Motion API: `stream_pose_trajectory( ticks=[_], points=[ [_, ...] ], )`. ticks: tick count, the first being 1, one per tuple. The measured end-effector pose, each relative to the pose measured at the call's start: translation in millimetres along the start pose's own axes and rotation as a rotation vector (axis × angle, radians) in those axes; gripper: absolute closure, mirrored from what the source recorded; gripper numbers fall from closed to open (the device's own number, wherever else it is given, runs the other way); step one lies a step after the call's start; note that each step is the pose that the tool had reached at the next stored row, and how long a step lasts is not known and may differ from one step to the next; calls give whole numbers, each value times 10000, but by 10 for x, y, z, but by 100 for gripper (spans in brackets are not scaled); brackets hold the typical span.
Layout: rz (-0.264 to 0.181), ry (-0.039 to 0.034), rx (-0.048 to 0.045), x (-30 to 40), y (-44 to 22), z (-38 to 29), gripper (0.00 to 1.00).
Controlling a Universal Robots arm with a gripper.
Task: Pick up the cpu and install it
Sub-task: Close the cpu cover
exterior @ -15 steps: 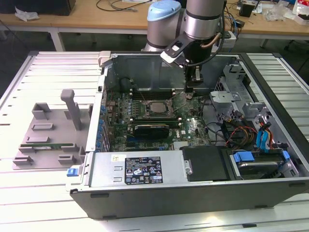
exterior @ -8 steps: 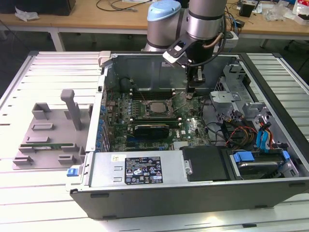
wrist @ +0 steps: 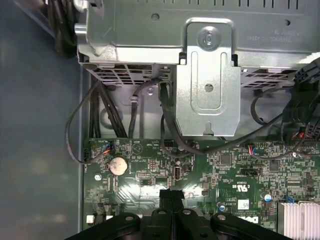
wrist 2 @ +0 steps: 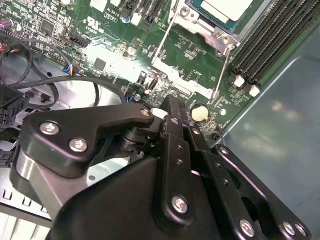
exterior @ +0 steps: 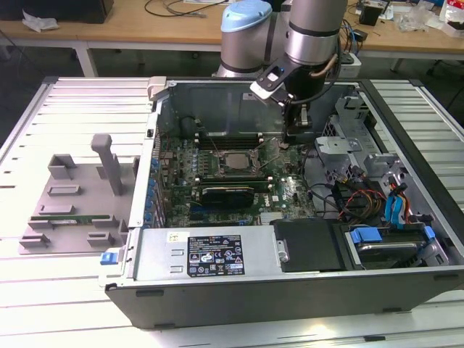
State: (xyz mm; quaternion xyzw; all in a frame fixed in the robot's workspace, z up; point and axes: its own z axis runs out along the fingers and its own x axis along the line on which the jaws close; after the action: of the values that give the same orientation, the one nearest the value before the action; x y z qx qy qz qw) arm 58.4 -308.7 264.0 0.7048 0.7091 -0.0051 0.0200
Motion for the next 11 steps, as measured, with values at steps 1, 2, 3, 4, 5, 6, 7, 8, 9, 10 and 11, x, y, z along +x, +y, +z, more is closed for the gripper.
stream_pose_trajectory(
  ticks=[1,2,3,4,5,6,7,8,9,10,11],
  points=[
    [-1,-19,23,0,6,9,89],
    [-2,-36,49,0,12,19,89],
    [-4,-59,82,1,21,37,89],
    [-6,-76,113,2,30,65,89],
    [-7,-85,134,3,35,89,89],
    [-8,-97,159,4,39,116,89],
    [-8,-101,172,4,42,131,89],
    [-9,-105,183,5,44,142,89],
    [-9,-115,196,5,45,156,89],
    [-9,-114,197,5,45,158,89],
    [-9,-114,197,5,45,158,89]
  ],
)
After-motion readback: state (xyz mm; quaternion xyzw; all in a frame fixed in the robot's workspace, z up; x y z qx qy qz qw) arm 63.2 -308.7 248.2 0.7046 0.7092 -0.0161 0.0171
